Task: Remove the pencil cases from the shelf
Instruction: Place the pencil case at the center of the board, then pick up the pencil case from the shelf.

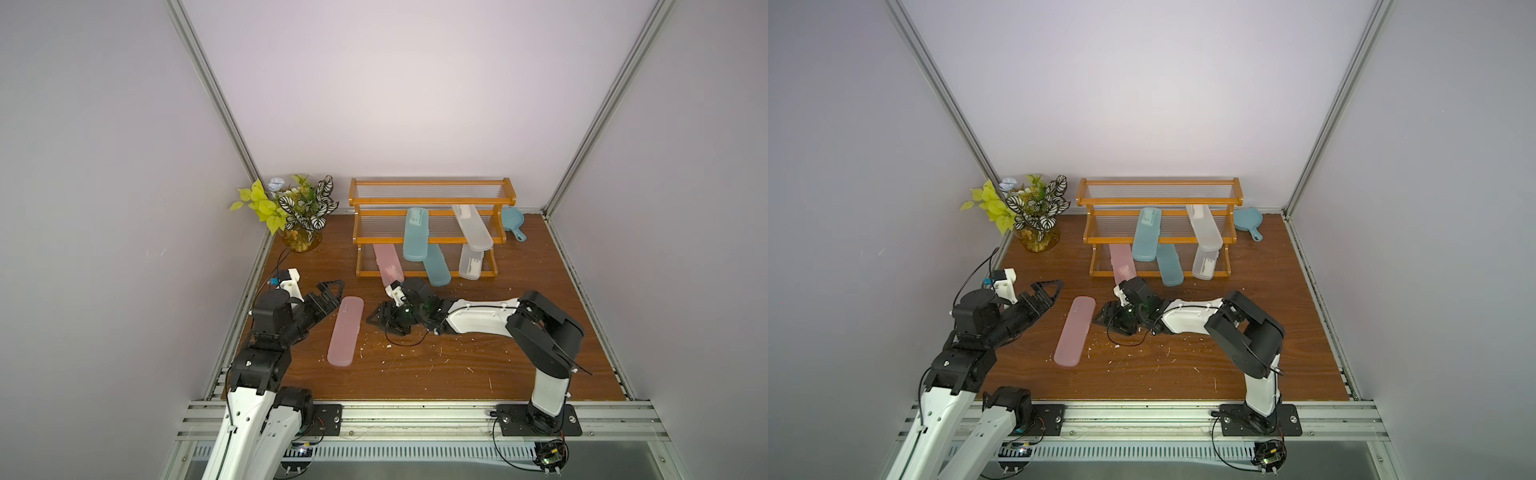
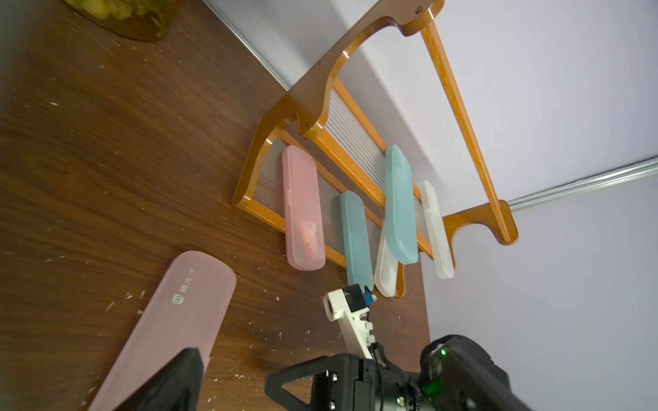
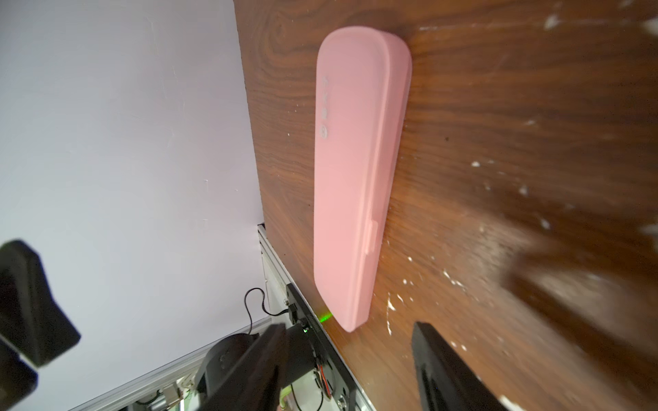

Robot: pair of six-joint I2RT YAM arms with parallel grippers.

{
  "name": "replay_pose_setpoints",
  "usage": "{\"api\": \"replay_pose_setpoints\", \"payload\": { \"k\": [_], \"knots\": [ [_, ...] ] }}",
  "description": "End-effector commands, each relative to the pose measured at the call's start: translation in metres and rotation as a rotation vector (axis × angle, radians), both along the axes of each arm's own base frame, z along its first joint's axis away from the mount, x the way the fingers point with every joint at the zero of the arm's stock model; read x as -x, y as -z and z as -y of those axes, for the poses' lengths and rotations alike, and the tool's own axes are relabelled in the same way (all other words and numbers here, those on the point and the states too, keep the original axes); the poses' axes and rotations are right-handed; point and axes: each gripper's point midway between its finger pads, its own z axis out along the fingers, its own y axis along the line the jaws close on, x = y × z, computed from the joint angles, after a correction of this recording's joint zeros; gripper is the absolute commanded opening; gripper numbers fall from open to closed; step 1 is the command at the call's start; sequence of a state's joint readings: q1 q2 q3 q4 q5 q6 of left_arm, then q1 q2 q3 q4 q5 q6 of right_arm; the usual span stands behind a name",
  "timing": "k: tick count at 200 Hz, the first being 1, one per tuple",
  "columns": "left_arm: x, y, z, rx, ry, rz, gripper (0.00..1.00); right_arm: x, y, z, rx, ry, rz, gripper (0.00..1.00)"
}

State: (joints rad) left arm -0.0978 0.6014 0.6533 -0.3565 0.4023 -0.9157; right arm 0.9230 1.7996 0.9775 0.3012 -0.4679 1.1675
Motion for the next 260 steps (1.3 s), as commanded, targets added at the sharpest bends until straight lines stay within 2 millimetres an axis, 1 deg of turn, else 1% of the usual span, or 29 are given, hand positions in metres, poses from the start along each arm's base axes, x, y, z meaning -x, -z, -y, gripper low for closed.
{"api": "replay_pose_setpoints", "payload": {
  "k": [1,21,29,36,39,42,50,54,65,86,111,125,134,140,147,165,173,179,189,208,223,233,248,260],
  "knots": [
    [-0.017,-0.032,0.016,0.074,0.087,0.14,0.99,-0.002,-0.025,0.025,0.023,0.024,0.112,0.7],
    [-0.03,-0.038,0.027,0.119,0.132,0.167,0.99,-0.003,-0.04,0.053,0.023,0.071,0.167,0.78],
    [-0.034,-0.04,0.032,0.133,0.145,0.181,0.99,-0.004,-0.045,0.065,0.017,0.097,0.187,0.83],
    [-0.038,-0.041,0.038,0.144,0.157,0.188,0.99,-0.006,-0.05,0.075,0.01,0.124,0.204,0.92],
    [-0.04,-0.042,0.041,0.149,0.164,0.192,0.99,-0.006,-0.052,0.08,0.006,0.133,0.211,0.97],
    [-0.042,-0.041,0.044,0.155,0.17,0.189,0.99,-0.007,-0.055,0.084,0.0,0.143,0.218,0.99],
    [-0.047,-0.04,0.053,0.17,0.186,0.183,0.99,-0.007,-0.06,0.096,-0.016,0.164,0.234,0.99],
    [-0.05,-0.039,0.058,0.179,0.194,0.178,0.99,-0.012,-0.06,0.104,-0.008,0.198,0.25,1.0],
    [-0.055,-0.036,0.071,0.204,0.224,0.17,0.99,-0.015,-0.065,0.122,-0.008,0.244,0.267,1.0],
    [-0.067,-0.031,0.092,0.217,0.255,0.16,0.99,-0.017,-0.071,0.15,0.008,0.287,0.301,1.0],
    [-0.08,-0.025,0.112,0.228,0.284,0.133,0.99,-0.021,-0.079,0.173,0.056,0.316,0.353,1.0],
    [-0.087,-0.024,0.118,0.252,0.289,0.134,0.99,-0.025,-0.085,0.183,0.078,0.352,0.374,1.0],
    [-0.093,-0.023,0.12,0.27,0.283,0.133,0.99,-0.028,-0.084,0.192,0.098,0.398,0.364,1.0],
    [-0.097,-0.022,0.122,0.282,0.278,0.13,0.99,-0.029,-0.085,0.196,0.097,0.418,0.356,1.0],
    [-0.102,-0.022,0.124,0.295,0.279,0.132,0.99,-0.029,-0.089,0.198,0.073,0.423,0.362,1.0],
    [-0.114,-0.018,0.132,0.291,0.294,0.126,0.99,-0.026,-0.11,0.194,-0.056,0.397,0.428,0.99],
    [-0.119,-0.017,0.136,0.294,0.303,0.125,0.99,-0.025,-0.115,0.195,-0.094,0.407,0.443,0.99],
    [-0.123,-0.016,0.138,0.3,0.308,0.125,0.99,-0.026,-0.115,0.199,-0.099,0.427,0.438,0.99],
    [-0.129,-0.012,0.144,0.315,0.317,0.121,0.99,-0.028,-0.111,0.205,-0.072,0.454,0.422,0.99],
    [-0.139,-0.007,0.157,0.335,0.342,0.112,0.99,-0.031,-0.111,0.213,0.0,0.469,0.427,0.99],
    [-0.145,-0.001,0.168,0.326,0.358,0.102,0.99,-0.034,-0.117,0.217,0.038,0.469,0.464,0.99],
    [-0.148,0.007,0.175,0.322,0.364,0.084,1.0,-0.035,-0.122,0.221,0.053,0.478,0.489,0.99],
    [-0.152,0.014,0.181,0.322,0.372,0.069,0.96,-0.037,-0.13,0.226,0.056,0.5,0.523,0.99],
    [-0.155,0.019,0.184,0.327,0.371,0.063,0.94,-0.038,-0.132,0.23,0.057,0.522,0.533,0.99]
  ]
}}
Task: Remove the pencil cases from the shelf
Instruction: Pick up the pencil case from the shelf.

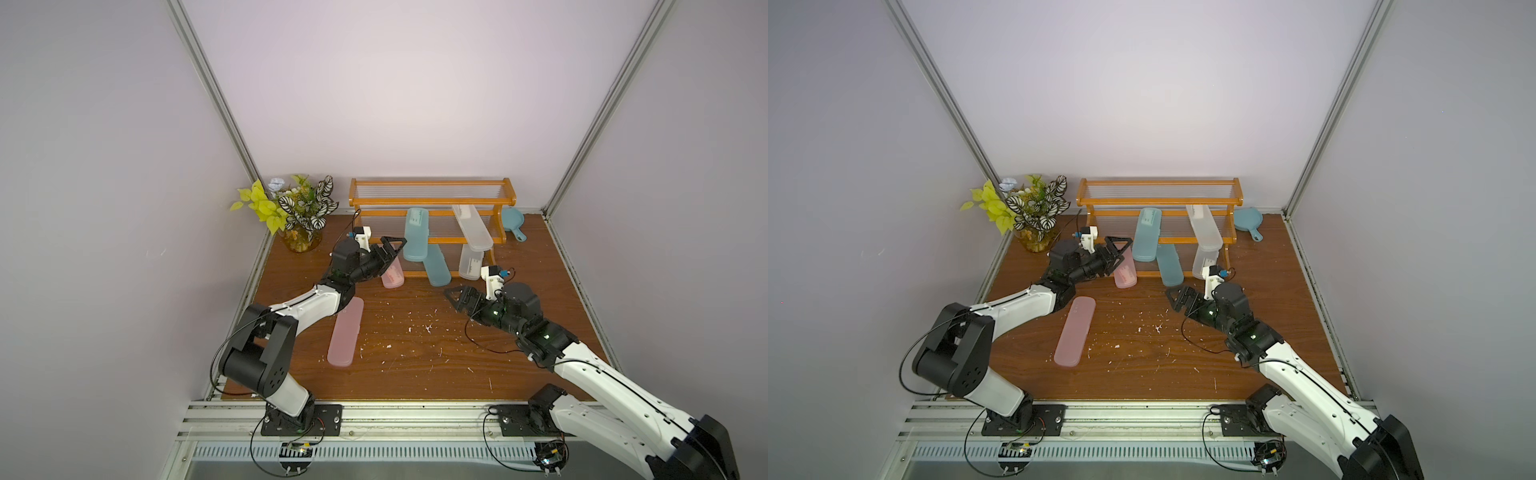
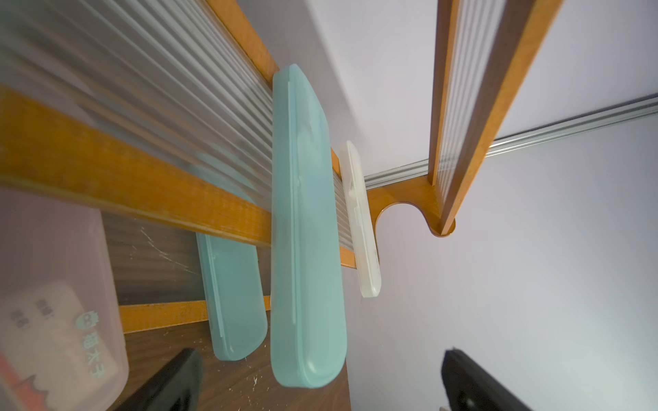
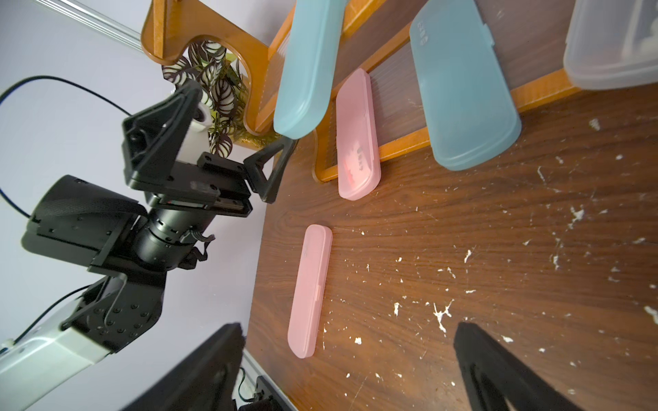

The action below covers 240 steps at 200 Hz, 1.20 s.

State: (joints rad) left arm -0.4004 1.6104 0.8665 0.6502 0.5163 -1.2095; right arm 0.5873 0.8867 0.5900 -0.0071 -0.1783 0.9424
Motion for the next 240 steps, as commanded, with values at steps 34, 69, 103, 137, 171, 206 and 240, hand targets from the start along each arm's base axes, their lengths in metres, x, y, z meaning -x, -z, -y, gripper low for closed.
{"api": "replay_pose_setpoints", "payload": {
  "k": [34,69,103,137,171,206,240],
  "knots": [
    [-0.008,-0.005,0.02,0.053,0.043,0.042,0.84,-0.006,-0.026,0.018,0.016,0.073,0.101,0.98],
    [-0.01,-0.004,0.032,0.074,0.076,0.055,0.77,-0.007,-0.029,0.02,0.03,0.071,0.109,0.97],
    [-0.012,0.0,0.041,0.083,0.098,0.051,0.68,-0.009,-0.03,0.025,0.043,0.079,0.112,0.98],
    [-0.012,0.003,0.042,0.084,0.098,0.041,0.55,-0.01,-0.034,0.027,0.037,0.083,0.114,0.97],
    [-0.009,0.007,0.04,0.084,0.094,0.031,0.44,-0.012,-0.038,0.029,0.034,0.086,0.118,0.97],
    [-0.007,0.008,0.04,0.092,0.096,0.026,0.35,-0.013,-0.041,0.03,0.029,0.092,0.119,0.97],
    [-0.007,0.006,0.041,0.097,0.101,0.035,0.27,-0.014,-0.044,0.031,0.021,0.099,0.12,0.97]
  ]
}}
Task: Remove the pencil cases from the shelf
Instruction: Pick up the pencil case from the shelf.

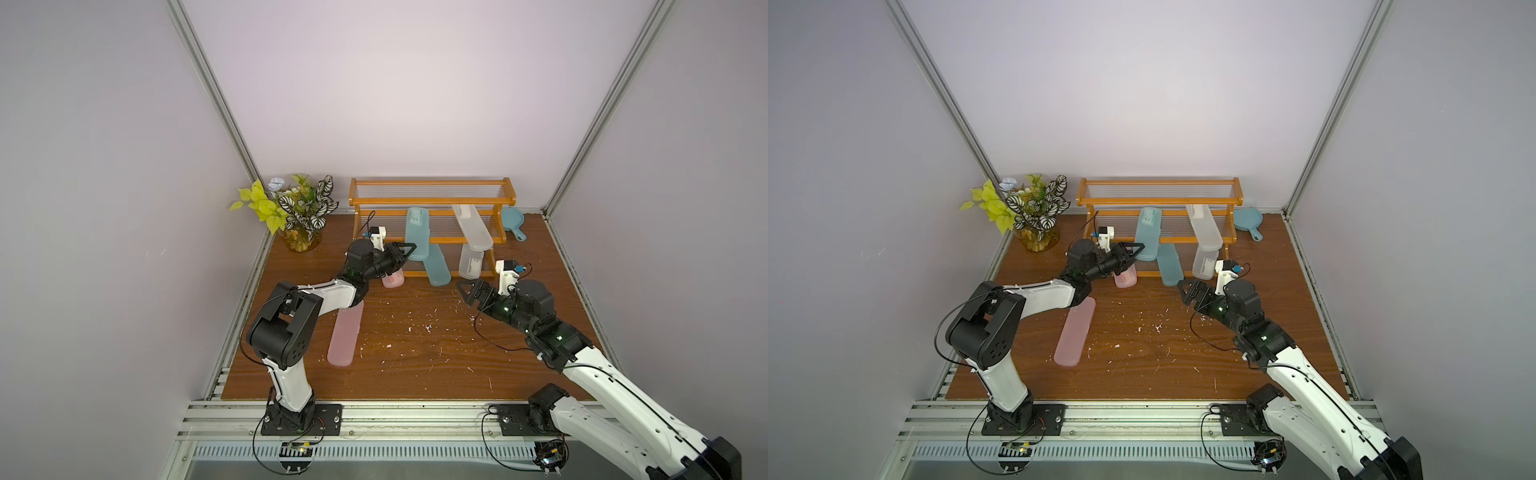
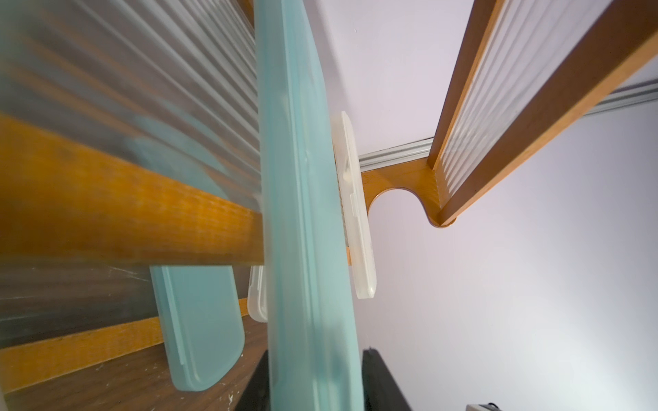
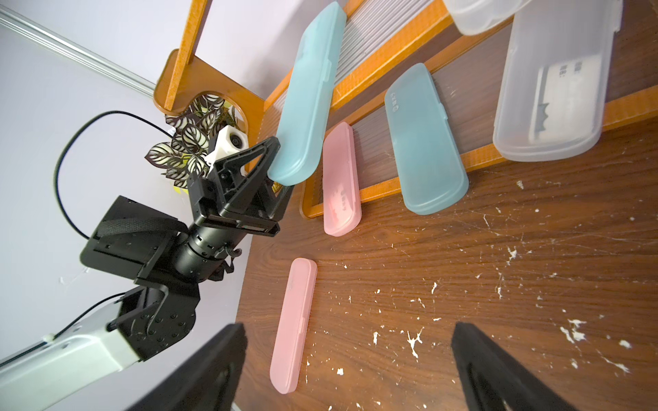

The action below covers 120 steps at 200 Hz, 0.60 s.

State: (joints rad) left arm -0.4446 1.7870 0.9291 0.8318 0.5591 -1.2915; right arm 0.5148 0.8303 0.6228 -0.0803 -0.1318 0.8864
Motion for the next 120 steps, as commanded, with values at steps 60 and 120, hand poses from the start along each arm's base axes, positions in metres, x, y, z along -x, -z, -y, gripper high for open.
{"api": "replay_pose_setpoints", "payload": {
  "k": [60,120],
  "knots": [
    [0.013,-0.026,0.006,0.036,0.055,0.086,0.17,-0.005,-0.039,-0.006,-0.063,-0.02,0.083,0.95],
    [0.048,-0.054,-0.004,0.074,0.102,0.134,0.15,-0.005,-0.059,-0.04,-0.264,-0.178,0.112,0.89]
  ]
}}
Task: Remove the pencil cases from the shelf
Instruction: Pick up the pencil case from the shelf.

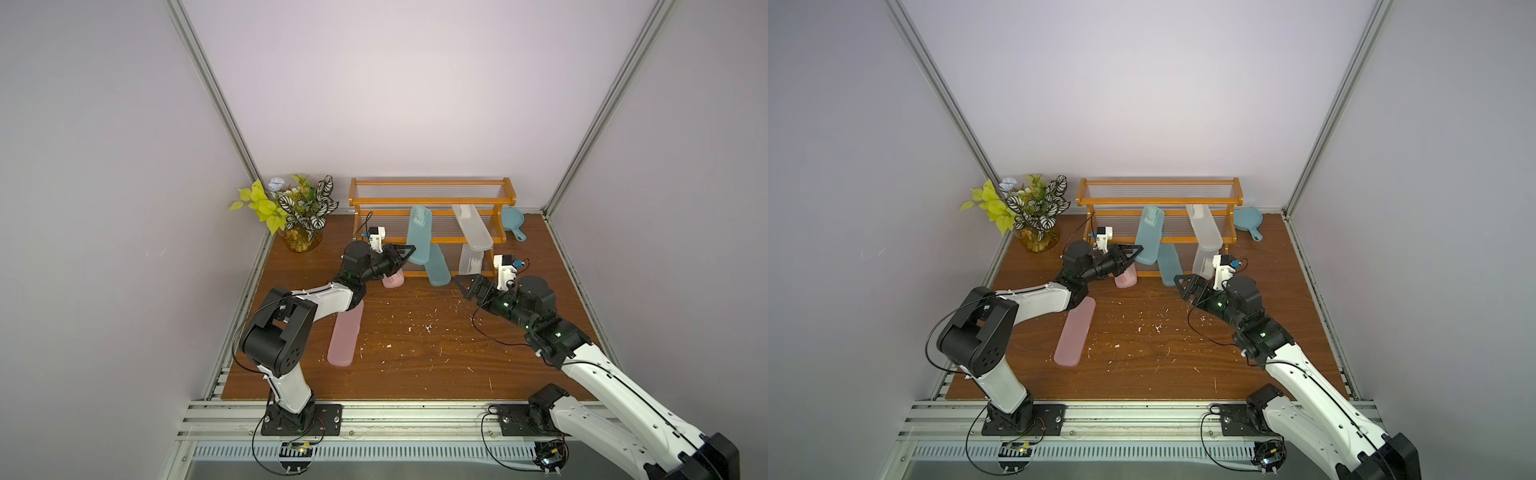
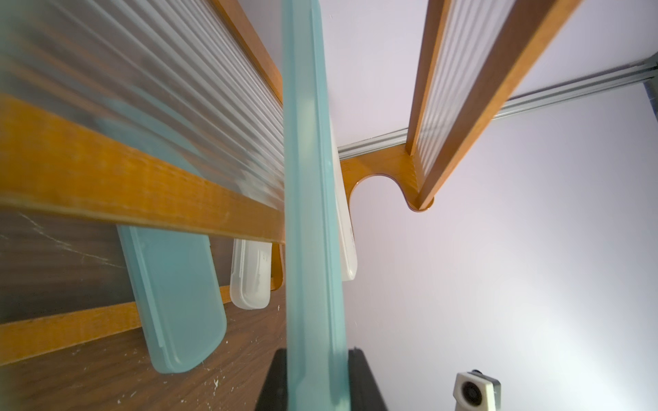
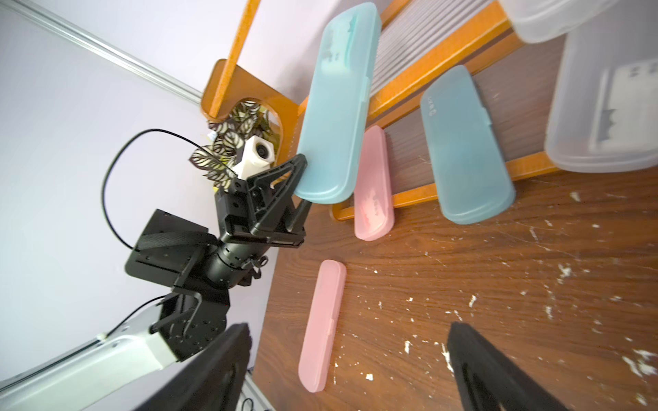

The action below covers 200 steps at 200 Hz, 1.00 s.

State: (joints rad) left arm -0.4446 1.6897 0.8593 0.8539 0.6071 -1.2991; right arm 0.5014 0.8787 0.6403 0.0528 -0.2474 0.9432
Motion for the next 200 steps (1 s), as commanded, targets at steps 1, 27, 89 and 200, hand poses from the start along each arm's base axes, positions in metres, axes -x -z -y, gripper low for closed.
{"api": "replay_pose_setpoints", "payload": {
  "k": [1,27,89,200],
  "knots": [
    [0.024,-0.034,0.0,0.047,0.056,0.098,0.15,0.0,-0.034,-0.02,-0.142,-0.103,0.078,0.89],
    [0.05,-0.045,-0.003,0.08,0.115,0.113,0.14,-0.001,-0.038,-0.032,-0.187,-0.158,0.076,0.86],
    [0.102,-0.068,-0.014,0.157,0.224,0.156,0.12,-0.005,-0.047,-0.046,-0.276,-0.225,0.082,0.81],
    [0.155,-0.087,-0.027,0.328,0.356,0.142,0.08,-0.018,-0.064,-0.064,-0.382,-0.289,0.107,0.63]
  ]
}}
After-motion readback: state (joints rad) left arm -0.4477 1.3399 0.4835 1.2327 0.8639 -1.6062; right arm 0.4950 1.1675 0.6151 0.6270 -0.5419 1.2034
